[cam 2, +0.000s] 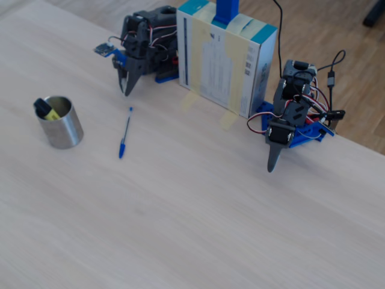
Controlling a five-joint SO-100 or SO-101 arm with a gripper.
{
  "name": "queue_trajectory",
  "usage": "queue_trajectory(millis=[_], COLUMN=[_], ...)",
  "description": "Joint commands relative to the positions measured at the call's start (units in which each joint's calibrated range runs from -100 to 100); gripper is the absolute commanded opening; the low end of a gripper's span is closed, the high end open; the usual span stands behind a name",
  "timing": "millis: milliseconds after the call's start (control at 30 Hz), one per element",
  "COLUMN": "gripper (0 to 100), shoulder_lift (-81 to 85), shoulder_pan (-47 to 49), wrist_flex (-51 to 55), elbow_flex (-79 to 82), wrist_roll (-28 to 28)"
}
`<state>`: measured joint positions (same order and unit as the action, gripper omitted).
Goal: Grab the yellow pen and put it in the silver cup.
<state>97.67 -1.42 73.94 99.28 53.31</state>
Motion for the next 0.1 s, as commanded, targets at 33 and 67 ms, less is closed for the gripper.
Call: queue_trajectory(millis=[33,67], gripper=[2,2], shoulder_lift=[-0.49,-0.49], shoulder_pan=[-0.06,-0.06], wrist_flex=[1.18,1.18], elbow_flex=[0.45,0.45], wrist_roll=[-0.15,-0.15])
